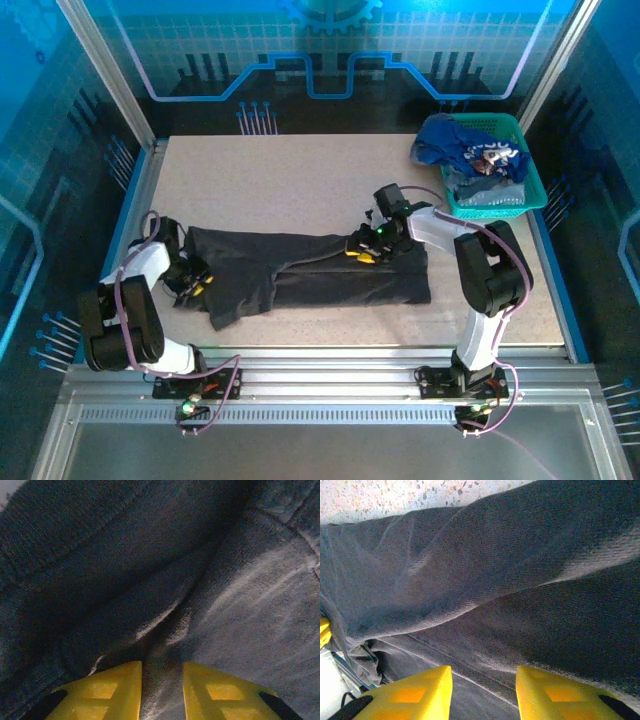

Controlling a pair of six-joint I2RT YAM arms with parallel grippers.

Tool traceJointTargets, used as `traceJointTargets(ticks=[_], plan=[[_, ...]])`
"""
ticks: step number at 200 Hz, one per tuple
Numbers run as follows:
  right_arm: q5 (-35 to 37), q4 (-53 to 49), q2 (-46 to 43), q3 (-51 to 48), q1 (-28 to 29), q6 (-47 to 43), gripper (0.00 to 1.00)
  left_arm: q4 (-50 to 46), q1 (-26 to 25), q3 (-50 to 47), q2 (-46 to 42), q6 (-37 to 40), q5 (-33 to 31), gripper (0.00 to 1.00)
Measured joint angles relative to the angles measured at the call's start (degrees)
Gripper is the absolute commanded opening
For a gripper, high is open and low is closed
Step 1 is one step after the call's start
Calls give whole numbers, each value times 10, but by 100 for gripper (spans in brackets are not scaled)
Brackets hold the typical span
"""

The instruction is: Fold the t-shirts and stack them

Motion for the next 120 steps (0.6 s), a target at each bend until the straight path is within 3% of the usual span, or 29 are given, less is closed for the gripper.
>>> traceJointTargets(ticks=[34,120], plan=[[3,-1,5,0,0,2,35,-6,-1,0,-16,-16,-1,0],[9,-14,17,7,0,4,34,-79,-4,82,-49,-63,-7,0]])
